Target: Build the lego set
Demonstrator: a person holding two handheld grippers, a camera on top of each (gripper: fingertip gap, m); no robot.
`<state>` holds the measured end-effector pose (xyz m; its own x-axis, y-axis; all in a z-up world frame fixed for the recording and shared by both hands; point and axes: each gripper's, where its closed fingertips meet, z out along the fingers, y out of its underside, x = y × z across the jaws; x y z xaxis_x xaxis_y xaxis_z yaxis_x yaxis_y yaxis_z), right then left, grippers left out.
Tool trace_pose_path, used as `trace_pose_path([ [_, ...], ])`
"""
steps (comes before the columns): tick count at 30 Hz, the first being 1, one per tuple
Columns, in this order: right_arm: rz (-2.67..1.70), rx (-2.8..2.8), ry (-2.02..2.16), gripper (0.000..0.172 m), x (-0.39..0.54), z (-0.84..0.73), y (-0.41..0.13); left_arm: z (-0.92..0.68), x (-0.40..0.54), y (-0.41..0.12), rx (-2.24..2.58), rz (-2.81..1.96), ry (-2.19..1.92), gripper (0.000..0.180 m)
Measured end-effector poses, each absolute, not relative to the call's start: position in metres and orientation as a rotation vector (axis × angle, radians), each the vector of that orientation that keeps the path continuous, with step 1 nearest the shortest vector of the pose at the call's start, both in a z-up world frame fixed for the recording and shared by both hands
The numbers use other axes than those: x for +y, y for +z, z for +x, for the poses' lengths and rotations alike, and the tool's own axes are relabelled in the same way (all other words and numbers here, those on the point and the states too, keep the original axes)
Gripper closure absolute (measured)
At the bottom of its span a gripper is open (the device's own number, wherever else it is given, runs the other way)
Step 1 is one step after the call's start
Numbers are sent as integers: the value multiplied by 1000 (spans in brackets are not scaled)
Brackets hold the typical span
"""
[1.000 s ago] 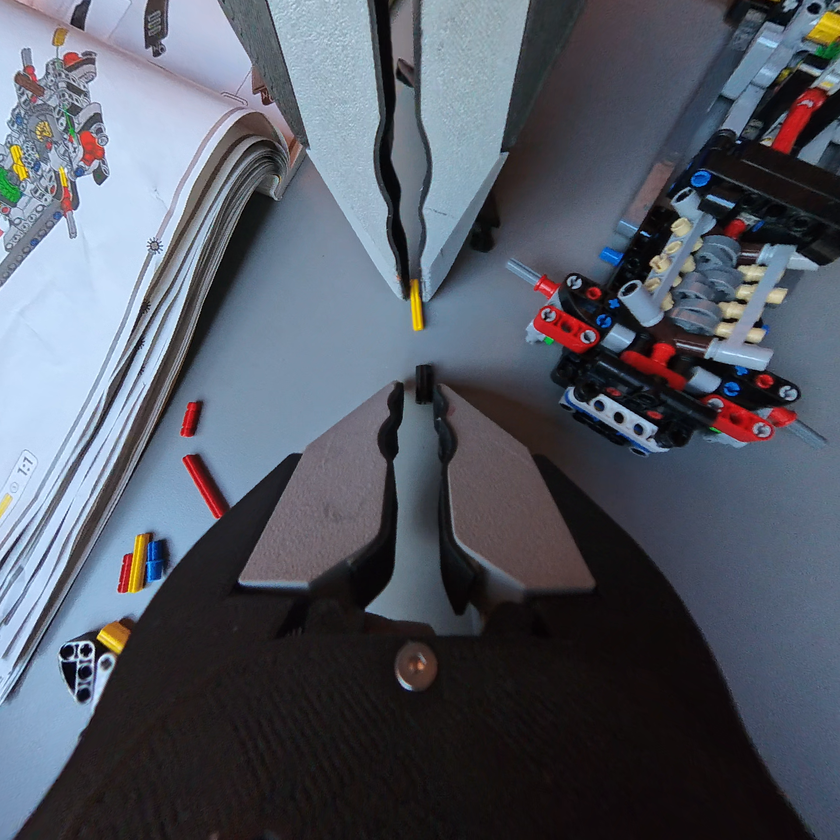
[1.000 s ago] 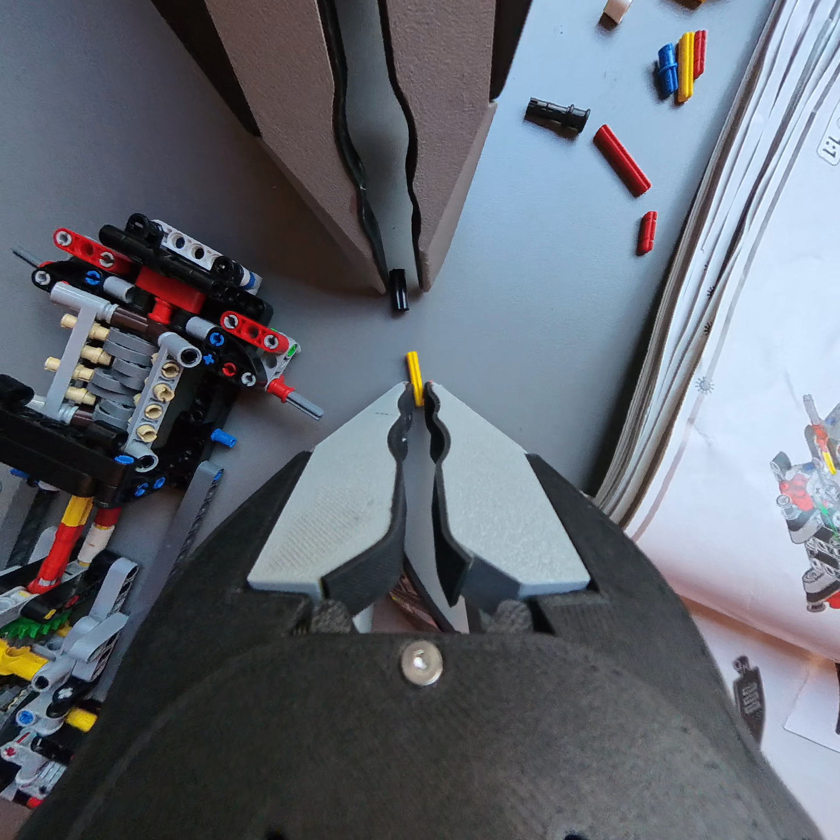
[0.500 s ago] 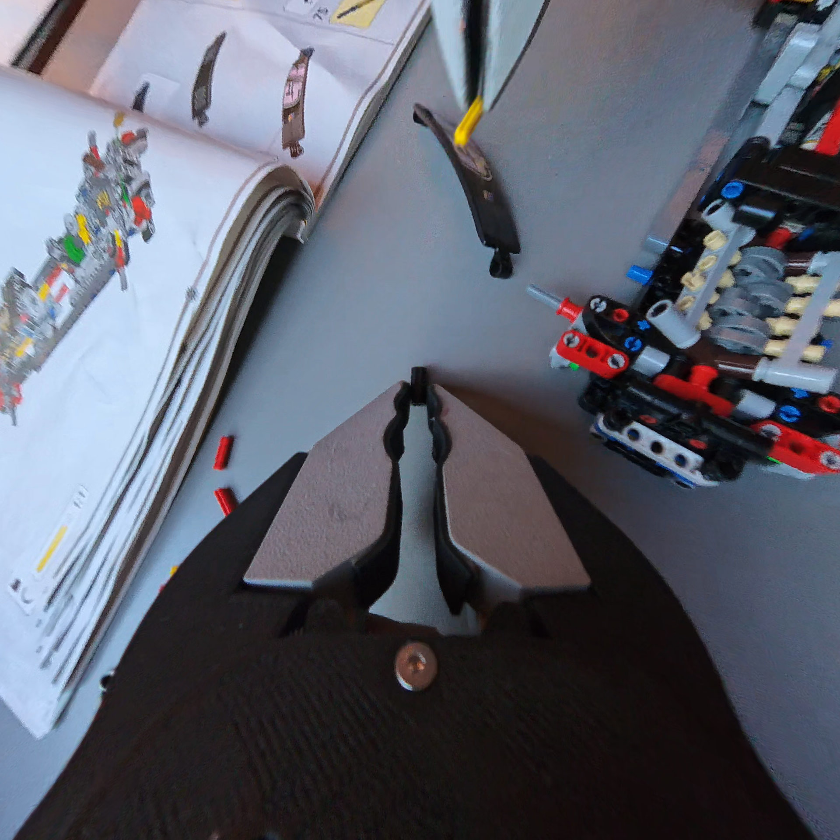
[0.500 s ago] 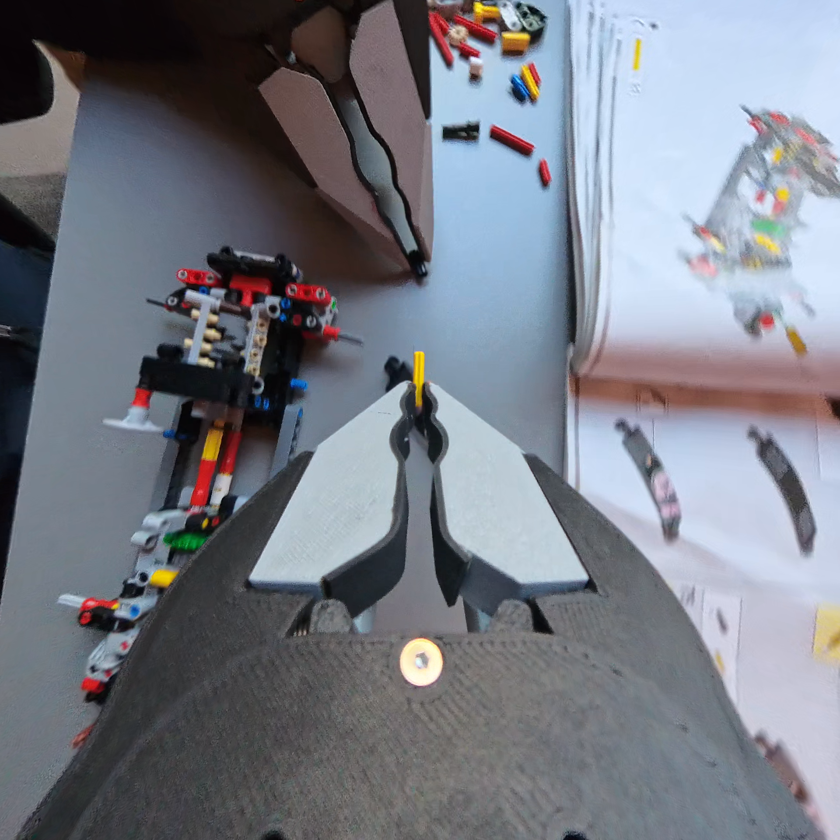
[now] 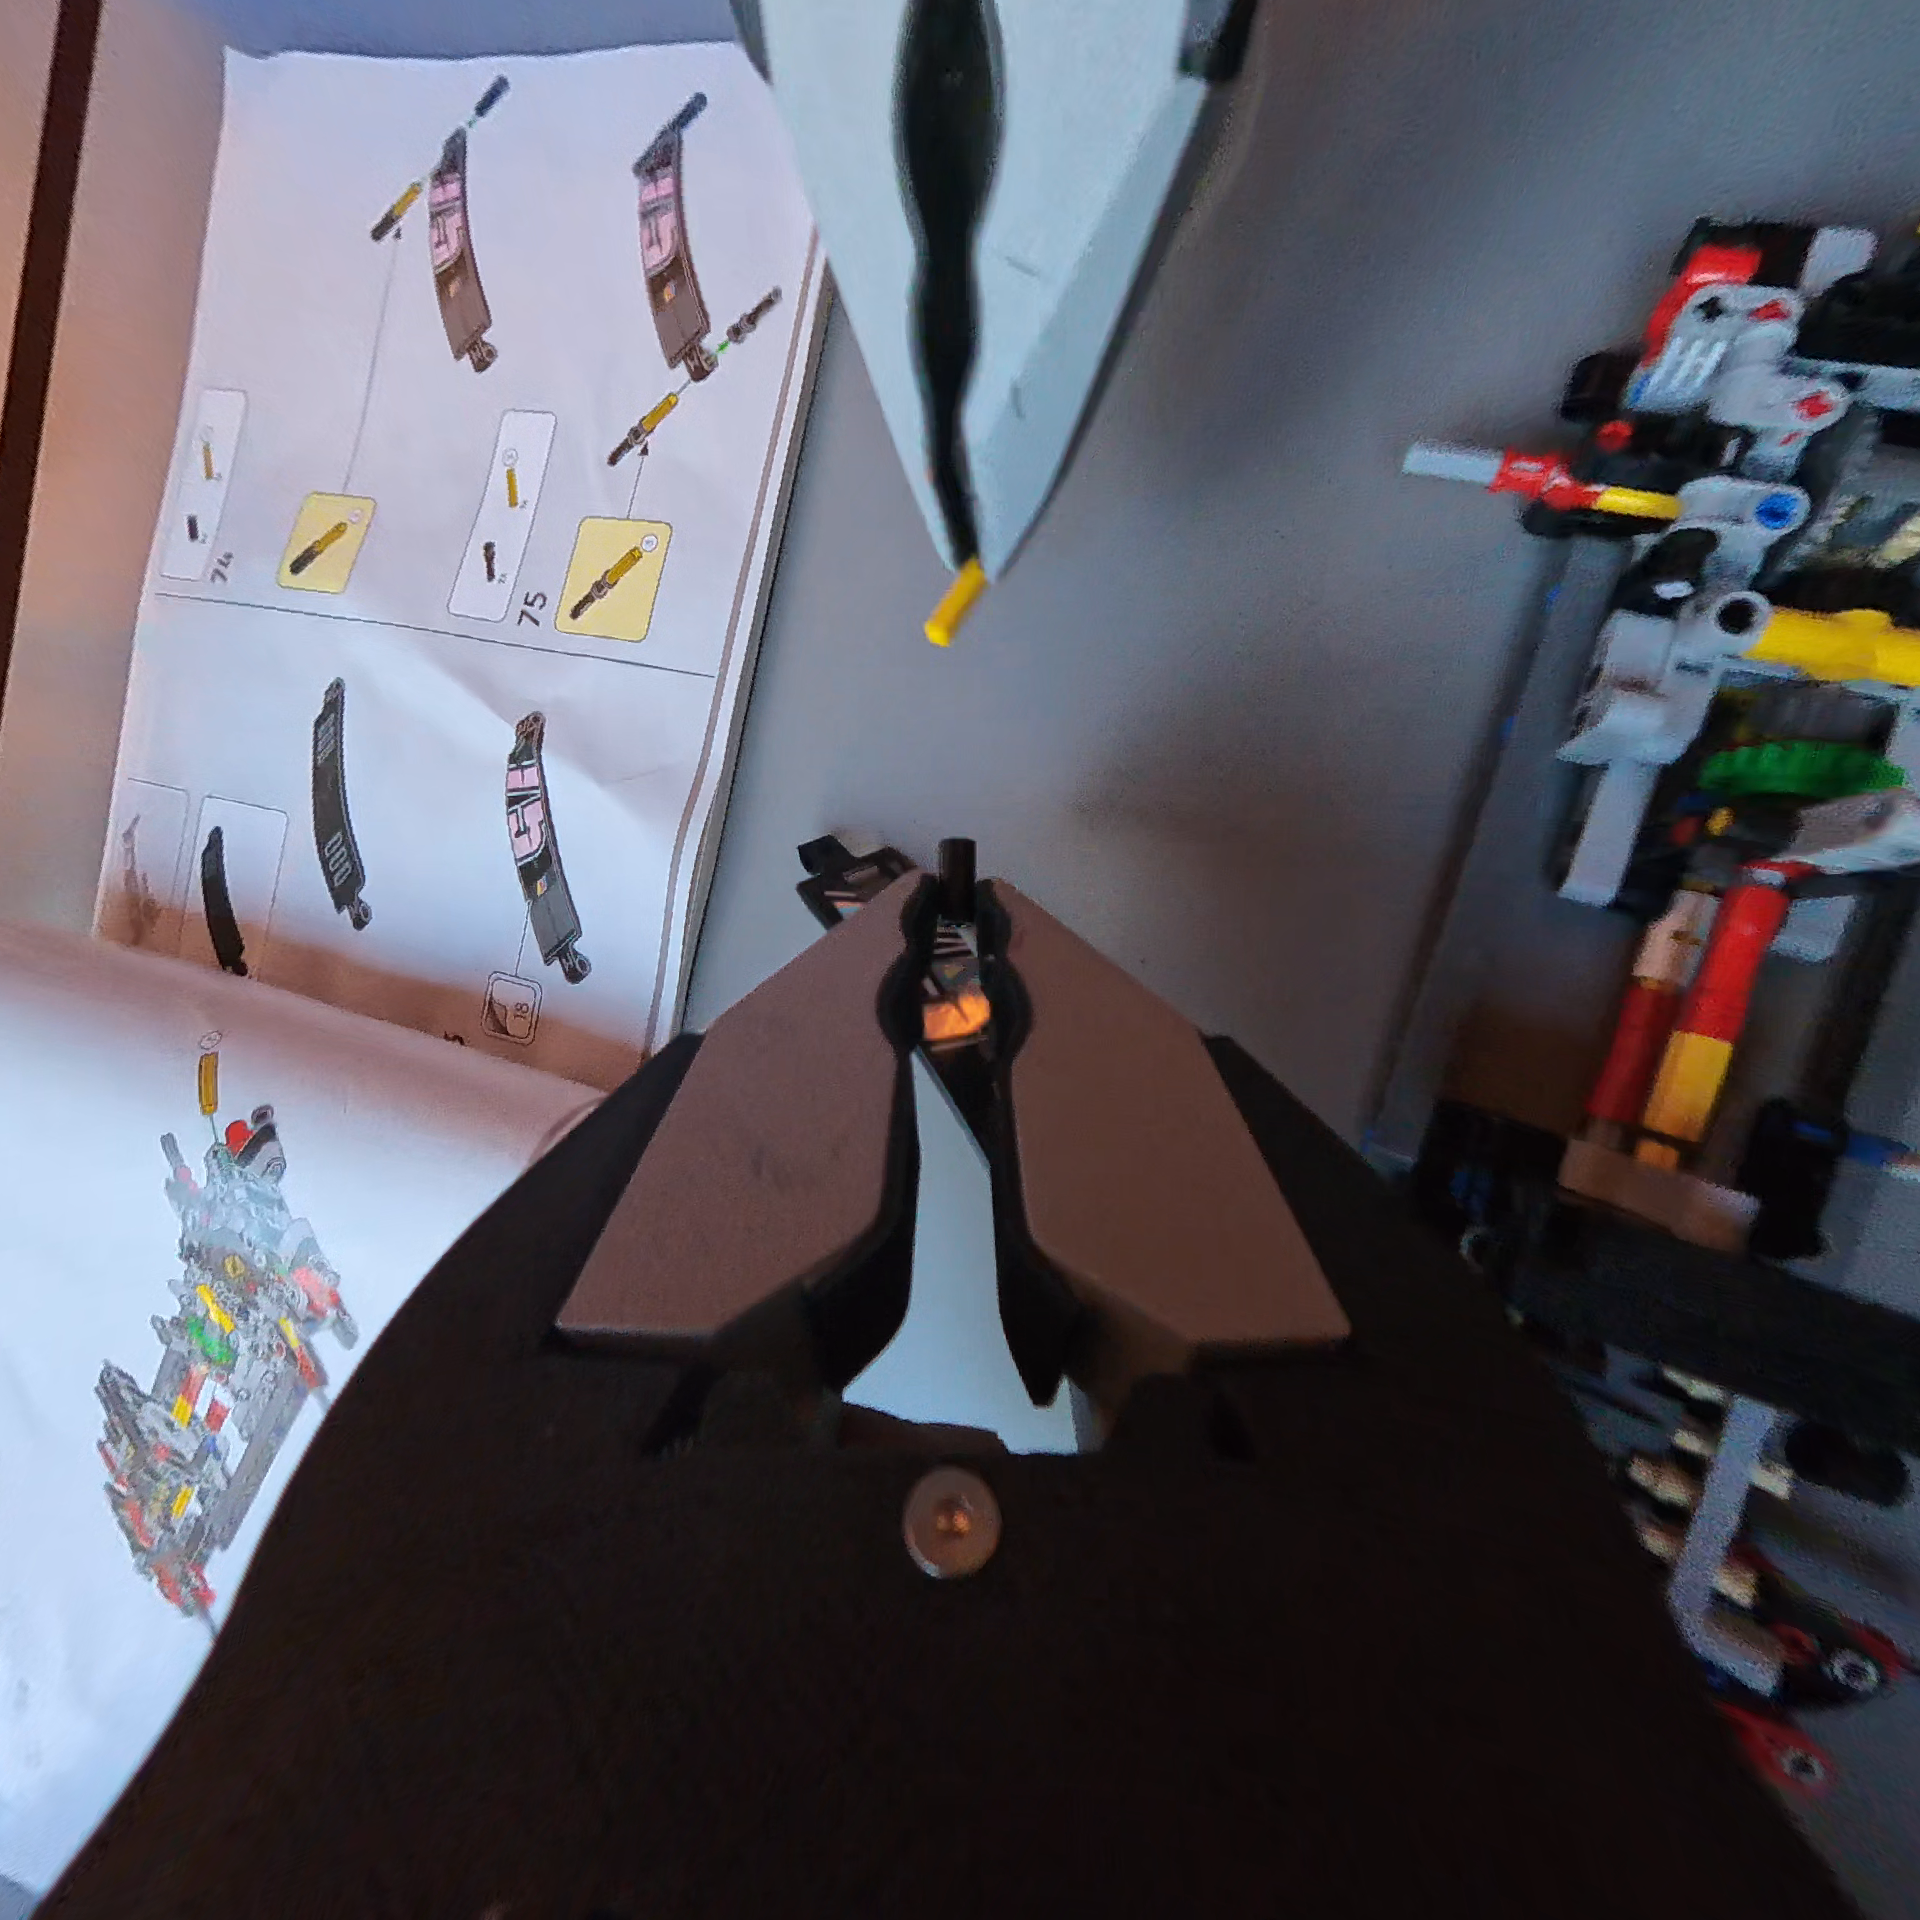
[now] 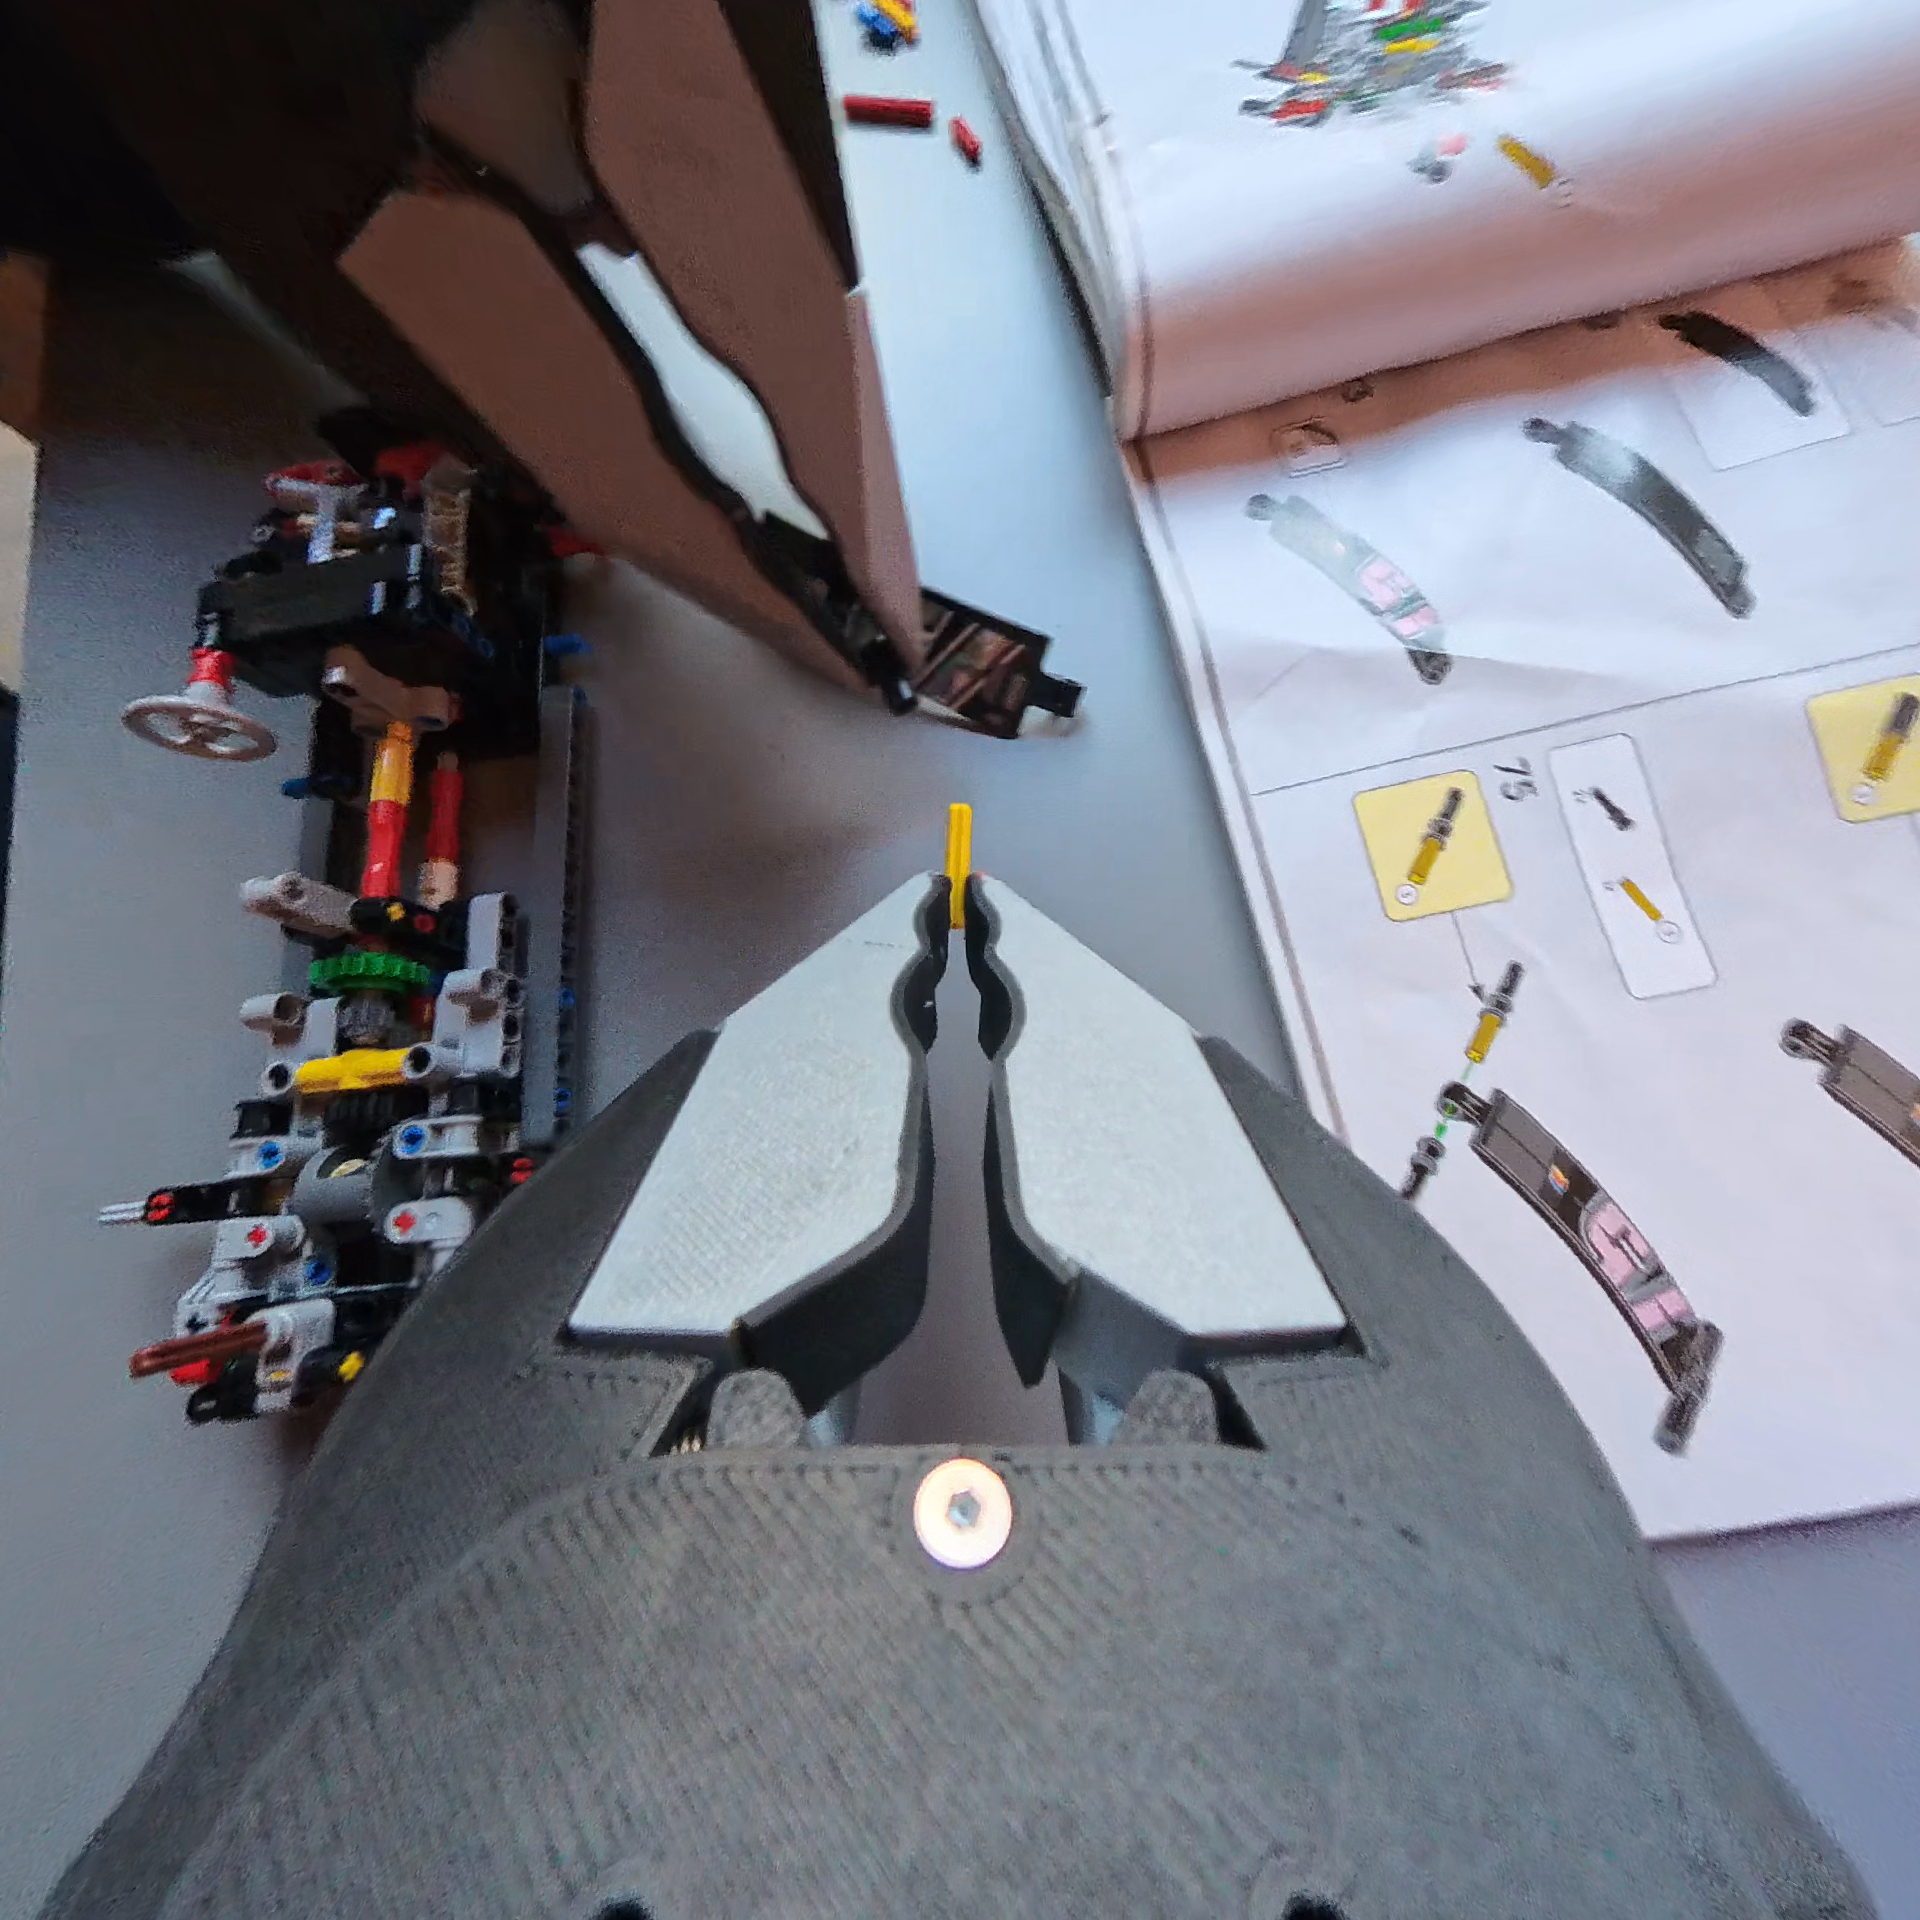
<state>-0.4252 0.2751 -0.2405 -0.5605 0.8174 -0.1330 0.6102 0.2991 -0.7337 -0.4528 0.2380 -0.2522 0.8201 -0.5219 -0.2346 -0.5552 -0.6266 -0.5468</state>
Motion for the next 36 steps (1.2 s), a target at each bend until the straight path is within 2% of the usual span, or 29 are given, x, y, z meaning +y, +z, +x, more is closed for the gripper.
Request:
trace_pose_path([
  [8,-1420,-2211,1270,172,277,-435,-247,-476,230,-230,497,-2229,204,176],
  [12,-1391,-2223,1251,172,274,-439,-255,-484,227,-222,349,-2159,121,176],
  [18,-1351,-2305,1249,172,267,-438,-267,-504,215,-251,360,-2258,287,176],
  [24,-1253,-2411,1203,171,250,-431,-270,-502,216,-237,361,-2209,318,176],
  [36,-1354,-2401,1169,171,213,-473,-267,-501,216,-226,338,-2167,320,176],
])
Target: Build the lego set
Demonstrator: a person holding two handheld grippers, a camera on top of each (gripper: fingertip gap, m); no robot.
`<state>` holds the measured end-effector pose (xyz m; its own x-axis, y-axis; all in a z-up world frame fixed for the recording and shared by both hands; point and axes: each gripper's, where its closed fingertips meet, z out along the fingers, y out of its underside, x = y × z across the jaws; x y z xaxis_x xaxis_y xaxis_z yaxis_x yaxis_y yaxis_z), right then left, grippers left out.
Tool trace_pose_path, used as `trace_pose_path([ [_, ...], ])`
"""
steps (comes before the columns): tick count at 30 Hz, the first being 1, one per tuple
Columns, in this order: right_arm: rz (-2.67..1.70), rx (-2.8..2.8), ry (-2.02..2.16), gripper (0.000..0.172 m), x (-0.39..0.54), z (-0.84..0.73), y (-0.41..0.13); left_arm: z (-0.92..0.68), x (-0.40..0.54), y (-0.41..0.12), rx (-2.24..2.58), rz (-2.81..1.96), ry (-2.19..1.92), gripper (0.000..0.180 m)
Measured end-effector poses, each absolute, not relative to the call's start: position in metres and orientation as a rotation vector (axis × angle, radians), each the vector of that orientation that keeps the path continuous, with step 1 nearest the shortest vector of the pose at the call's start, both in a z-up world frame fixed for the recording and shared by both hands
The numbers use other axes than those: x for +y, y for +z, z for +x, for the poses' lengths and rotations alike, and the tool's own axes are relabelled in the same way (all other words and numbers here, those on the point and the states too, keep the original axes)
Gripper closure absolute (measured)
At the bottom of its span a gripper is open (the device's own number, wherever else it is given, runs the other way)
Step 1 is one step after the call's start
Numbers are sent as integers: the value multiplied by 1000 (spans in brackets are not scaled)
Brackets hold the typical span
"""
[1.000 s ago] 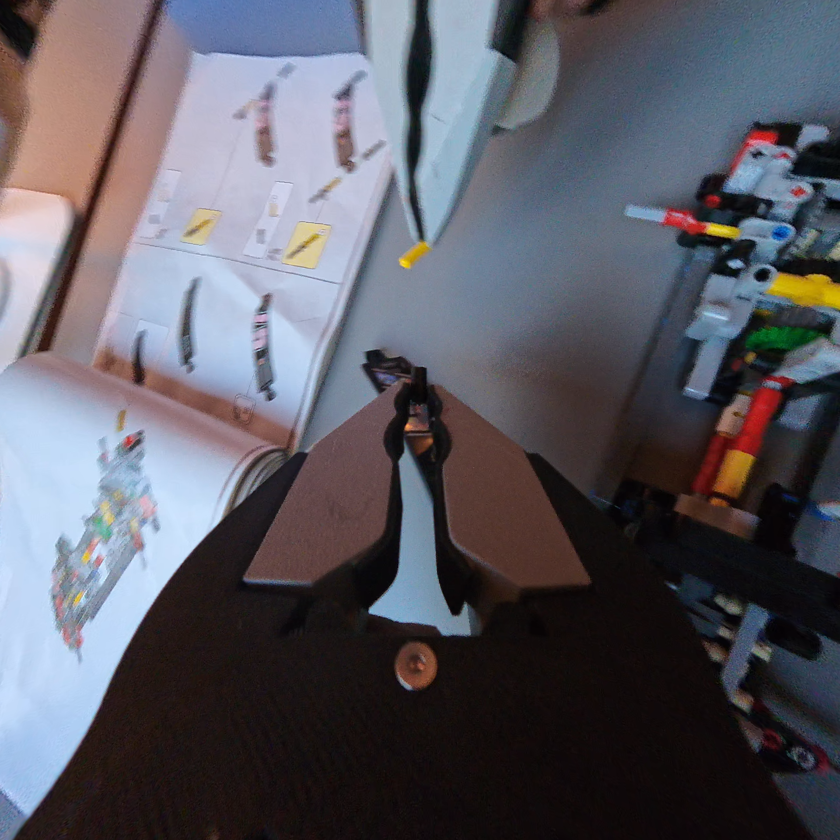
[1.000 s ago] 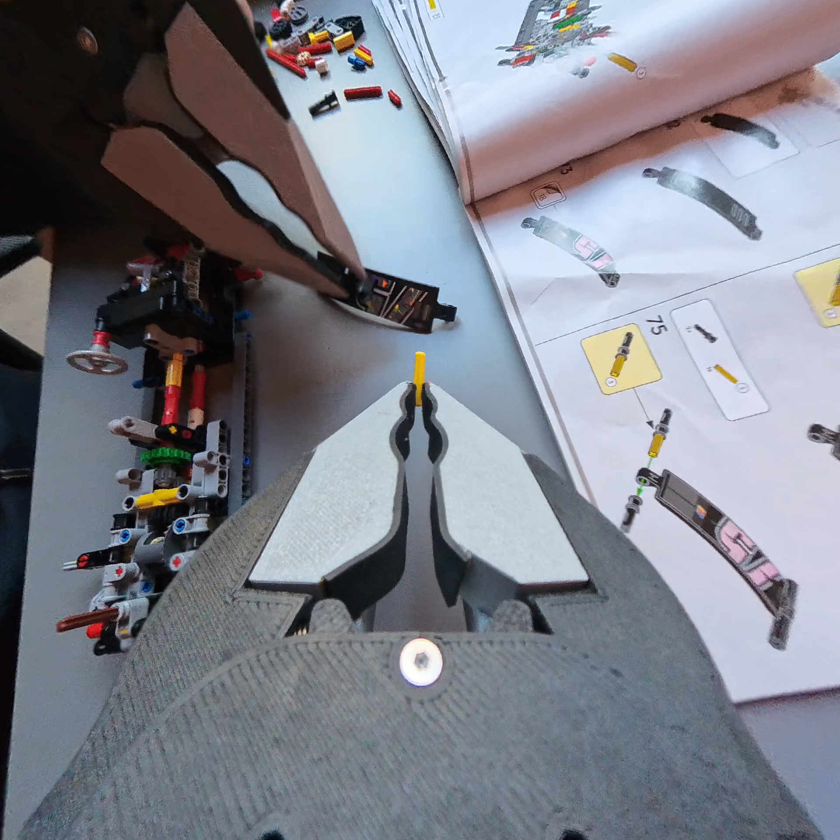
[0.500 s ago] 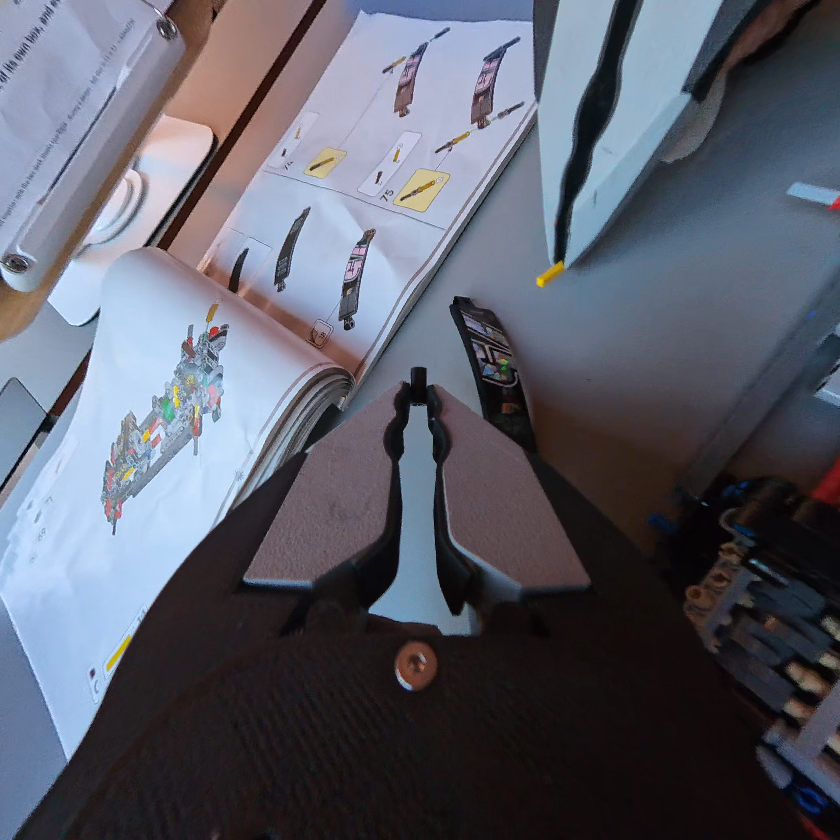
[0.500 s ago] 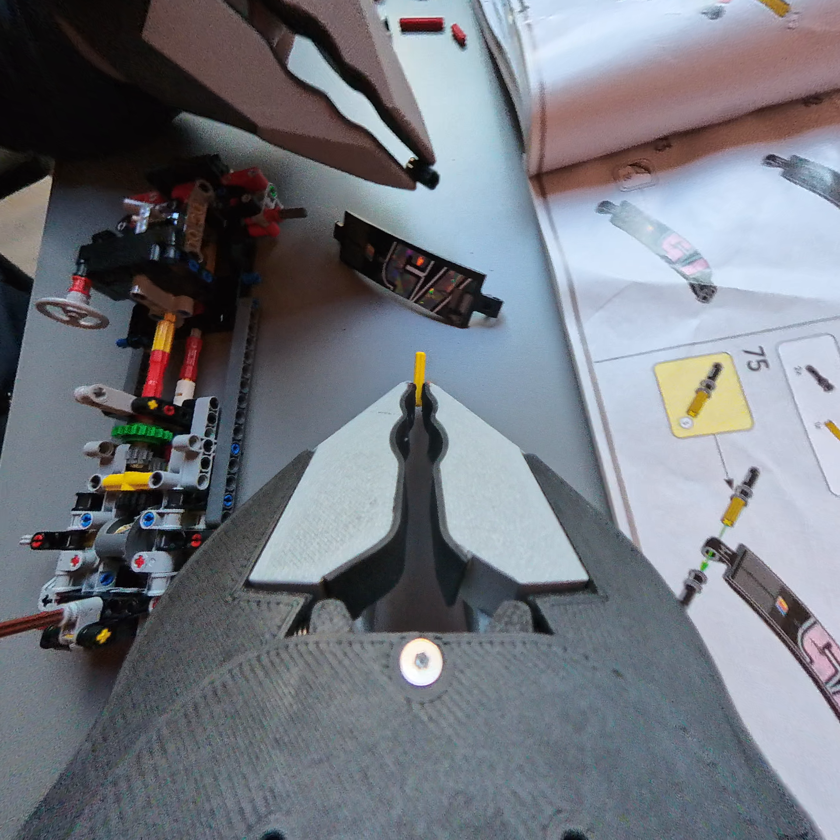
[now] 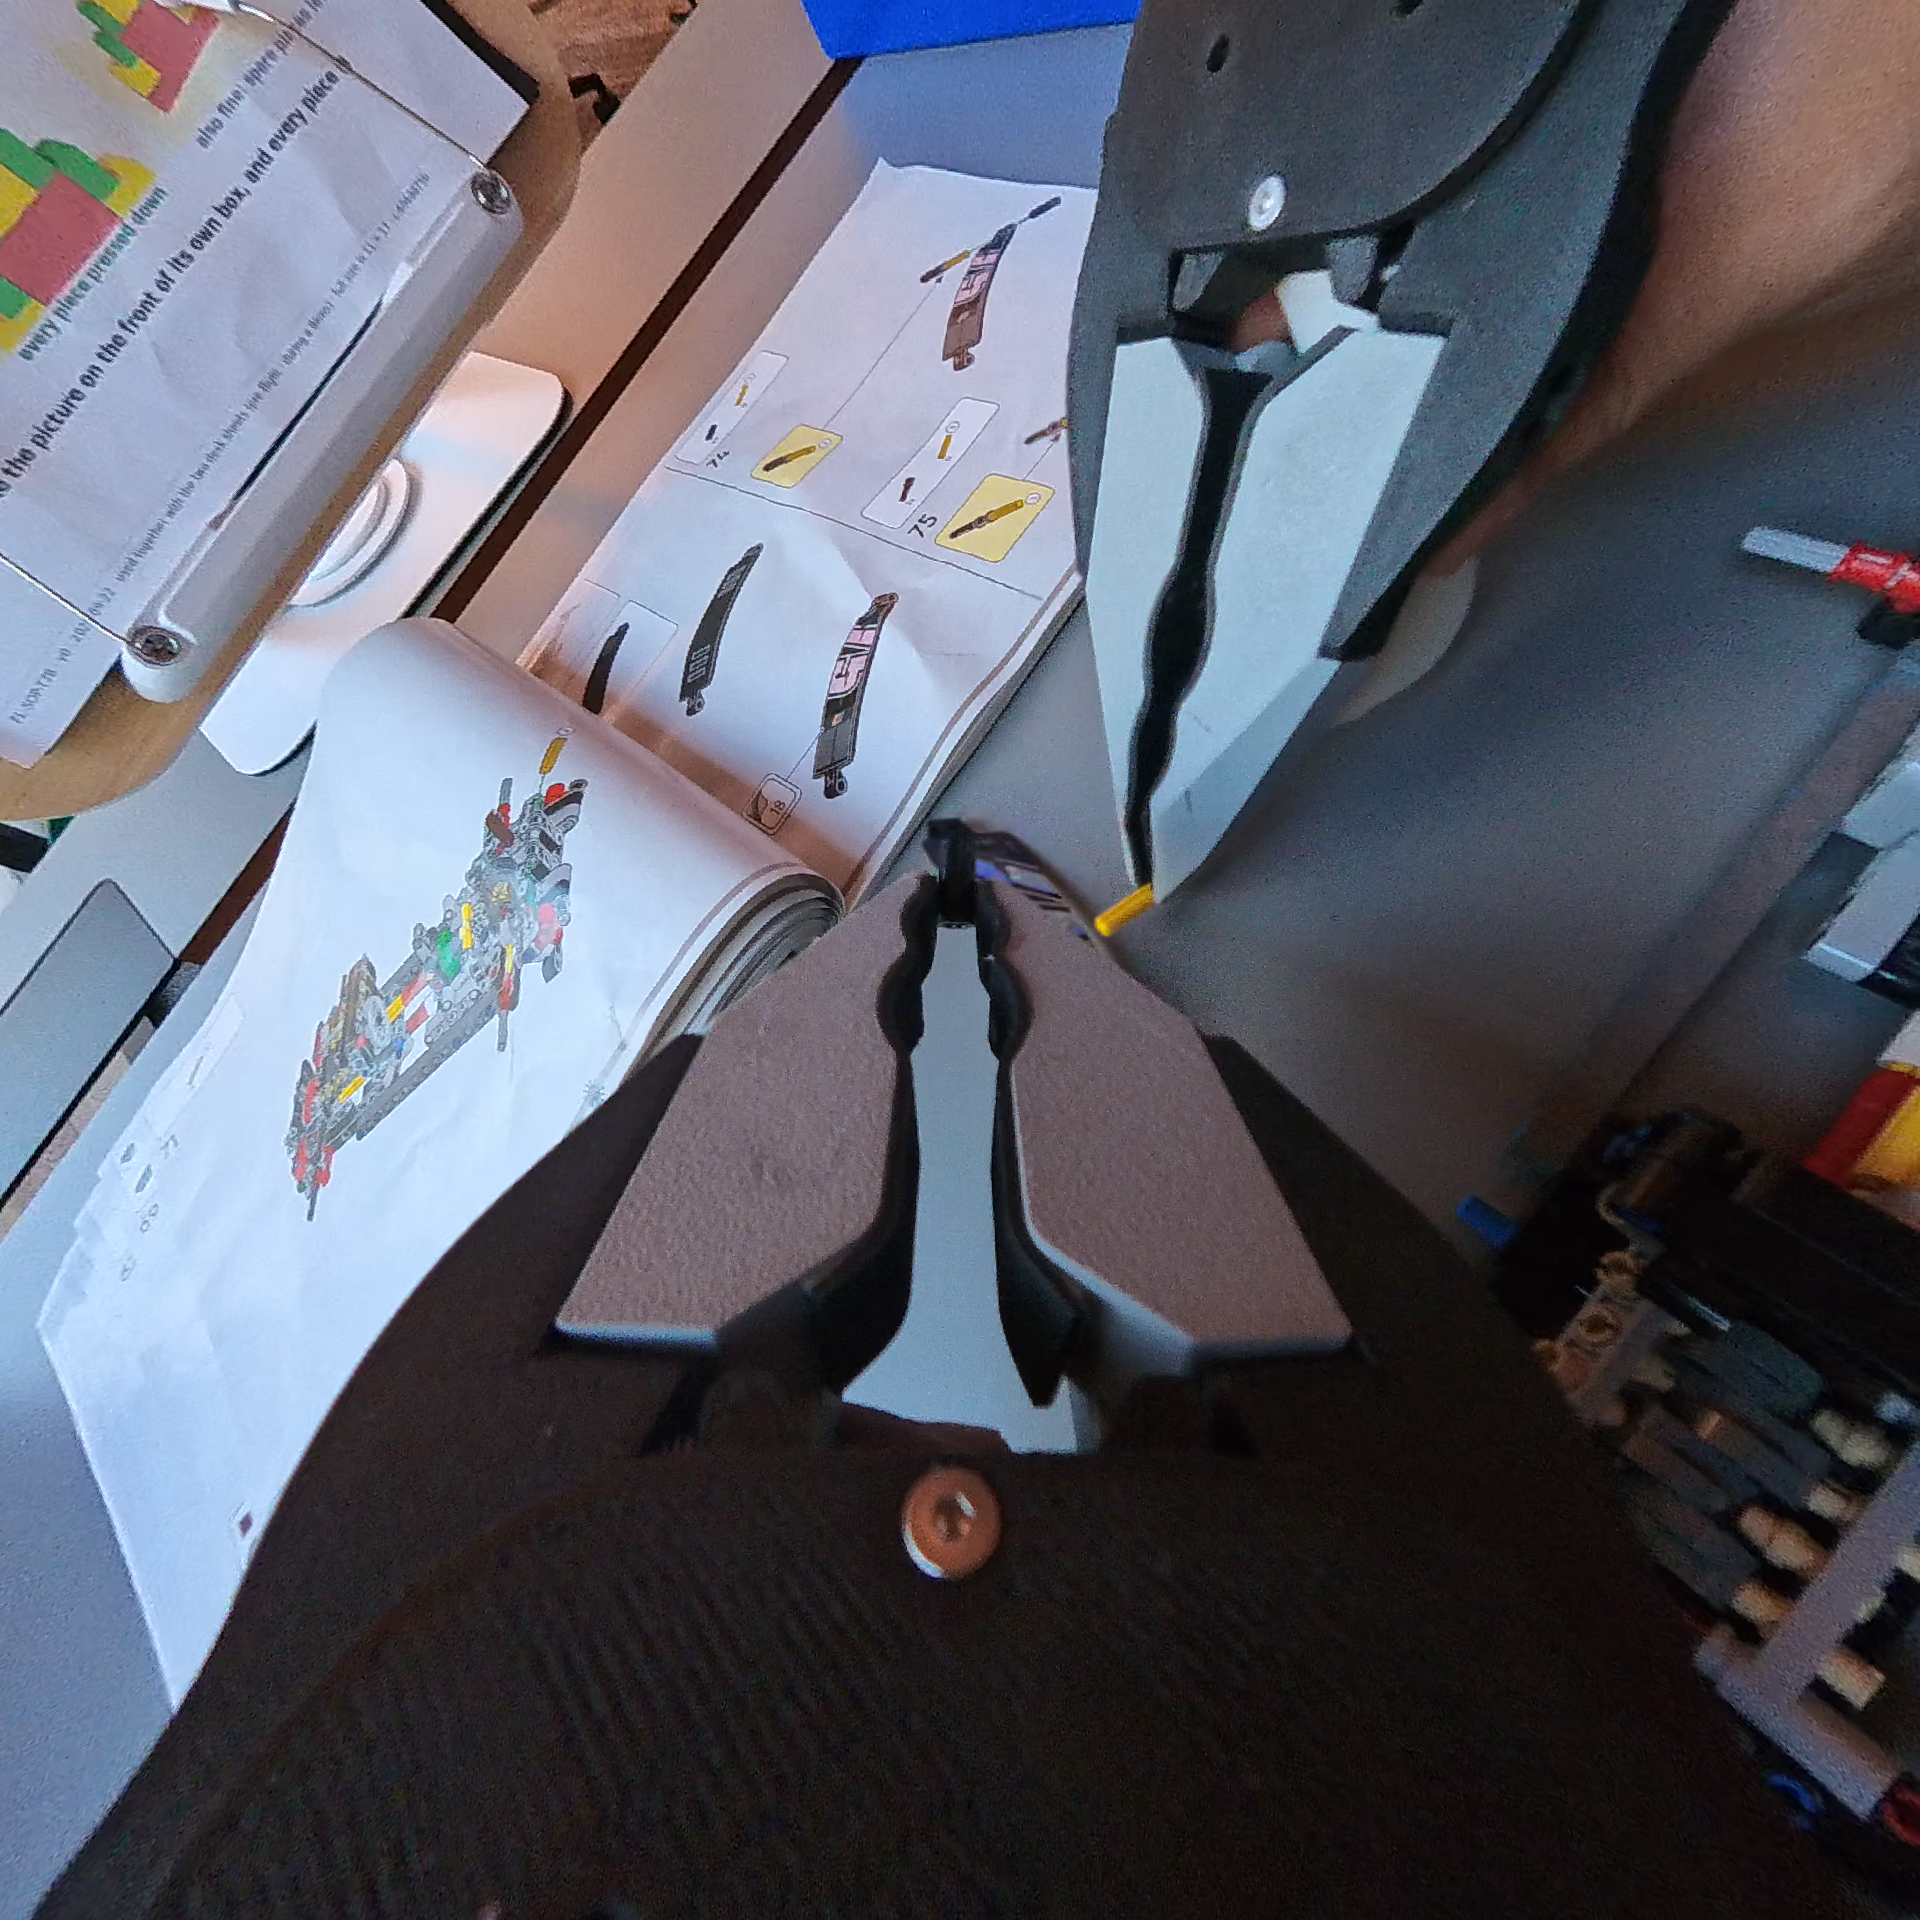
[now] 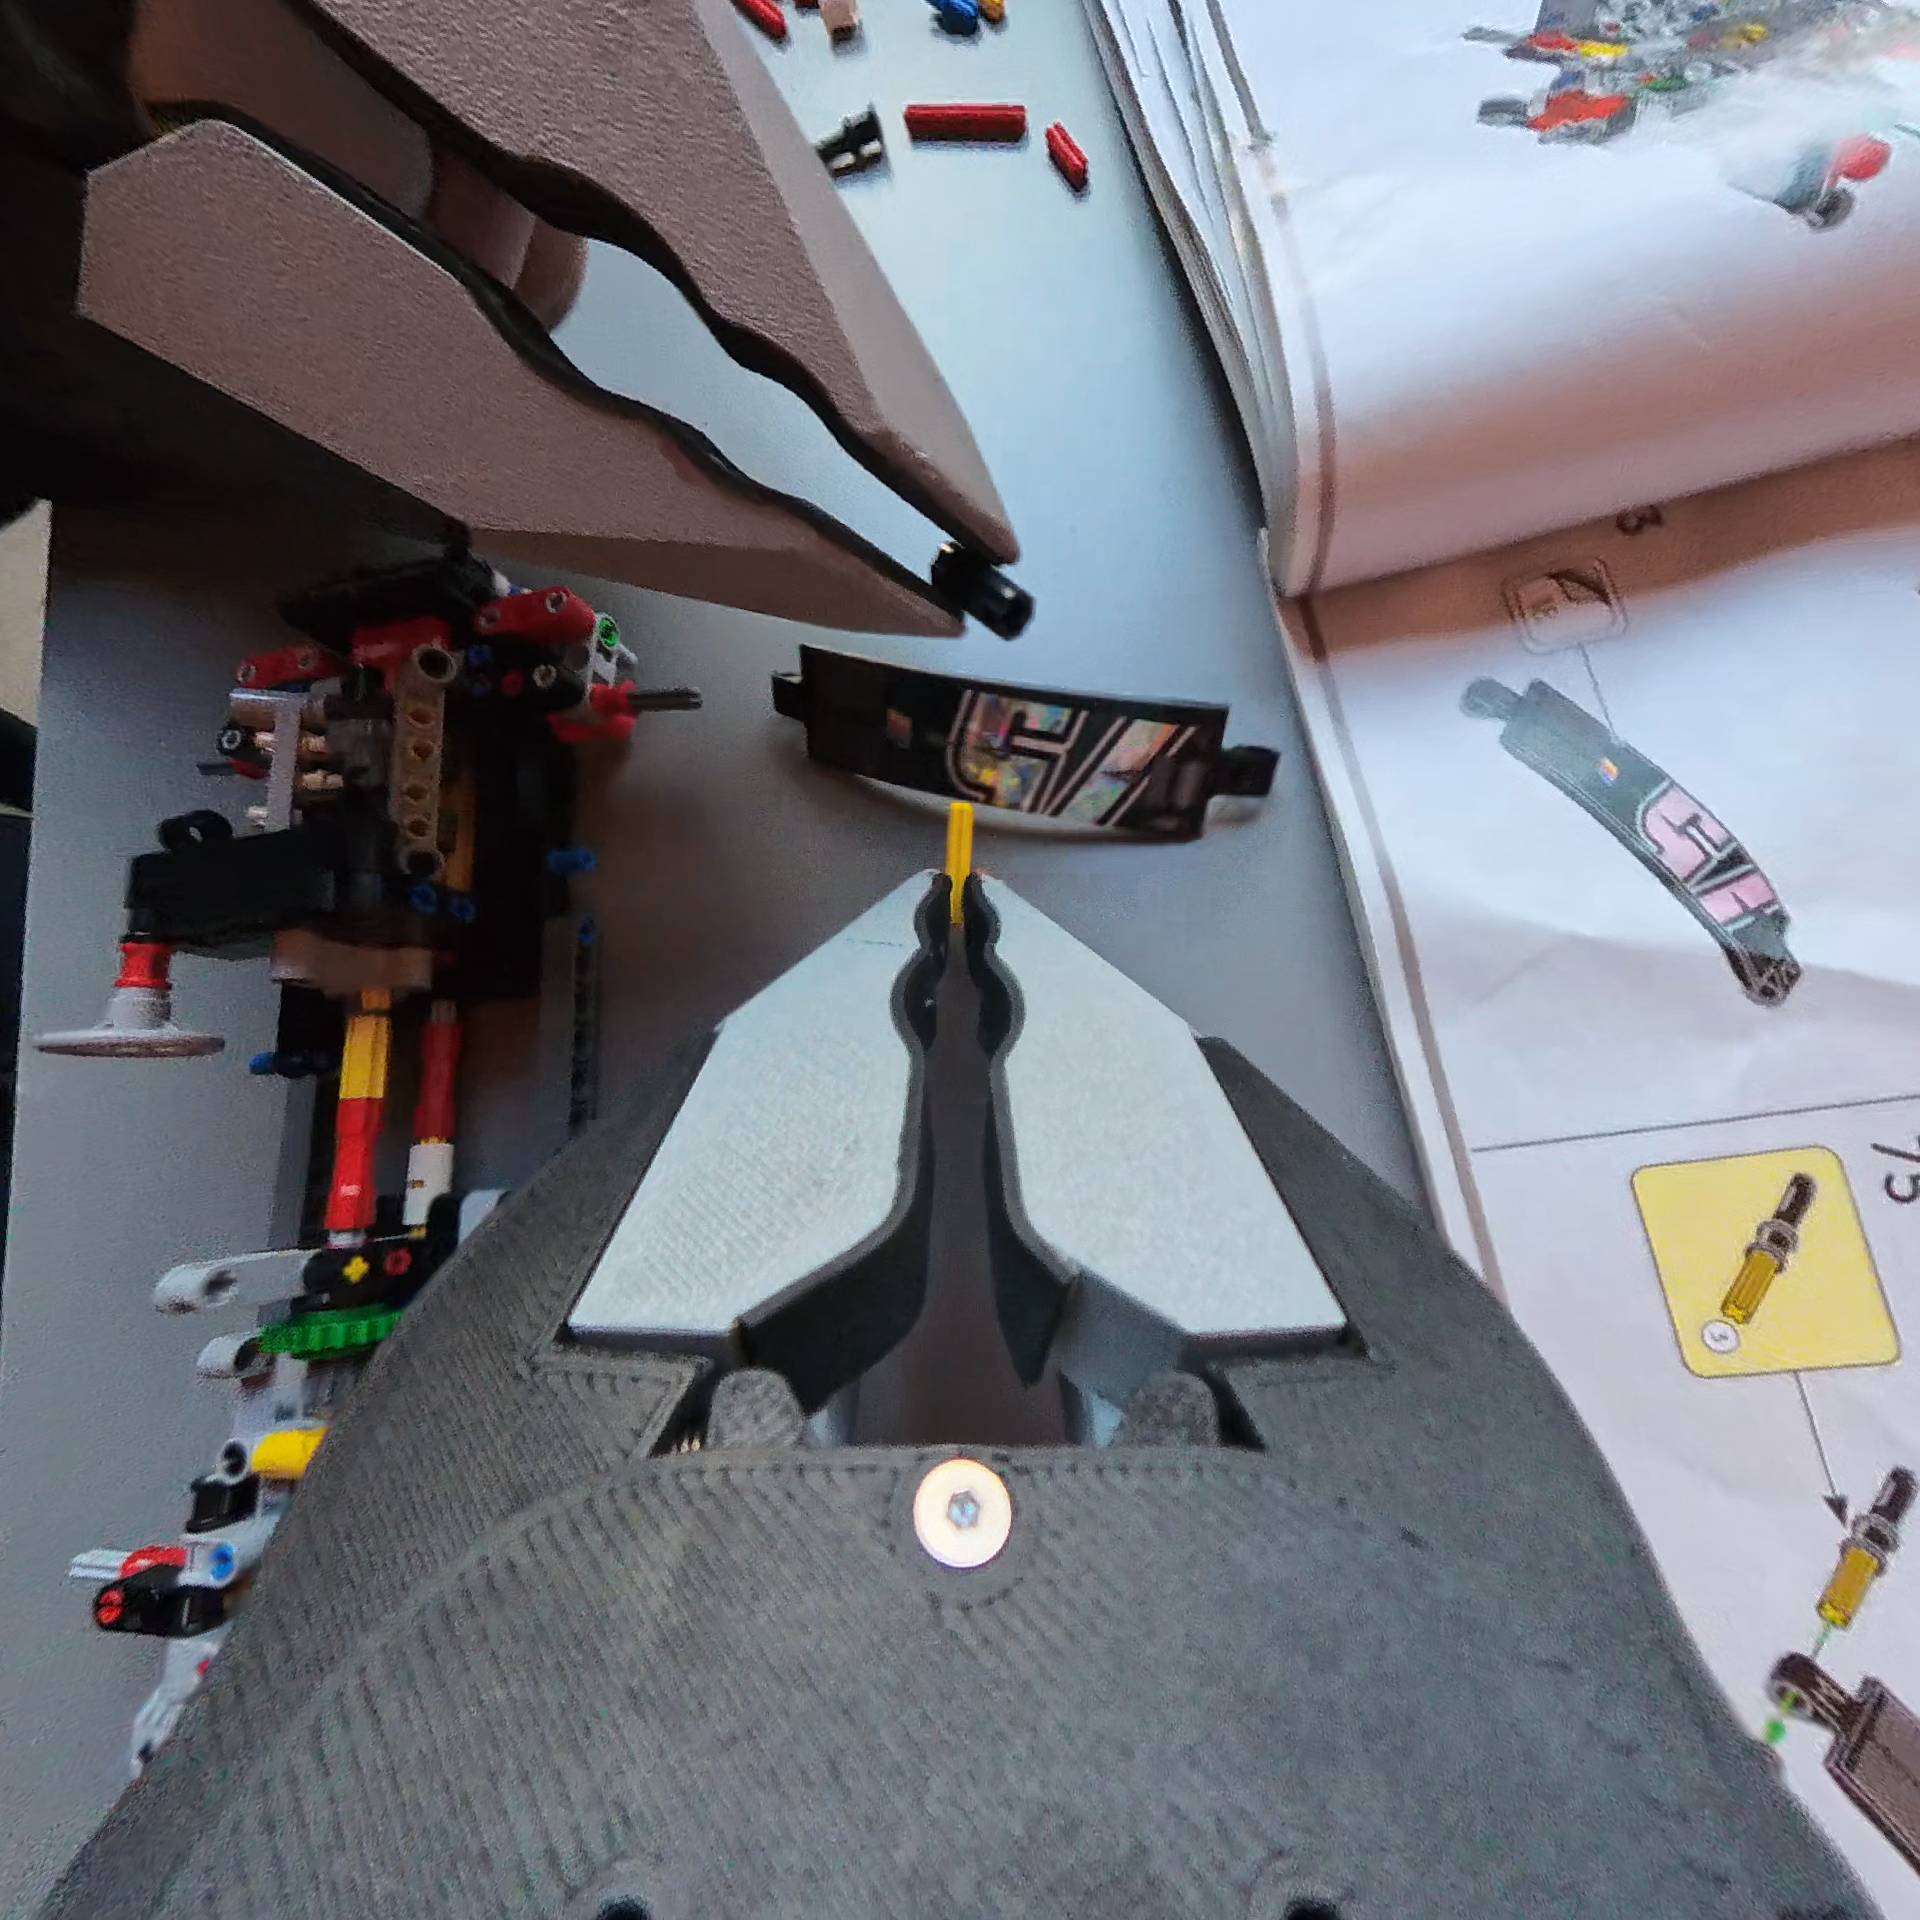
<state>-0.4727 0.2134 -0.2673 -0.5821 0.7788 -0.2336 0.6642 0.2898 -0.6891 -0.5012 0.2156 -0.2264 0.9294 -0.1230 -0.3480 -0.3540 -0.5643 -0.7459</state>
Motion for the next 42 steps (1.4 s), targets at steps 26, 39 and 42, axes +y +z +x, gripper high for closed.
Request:
trace_pose_path([
  [26,-1251,-2494,1138,172,239,-426,-269,-463,211,-266,492,-2308,66,176],
  [39,-1145,-2516,1128,172,212,-431,-268,-457,202,-272,688,-2320,115,176],
  [42,-1152,-2501,1110,172,215,-432,-267,-453,202,-268,690,-2305,89,176],
])
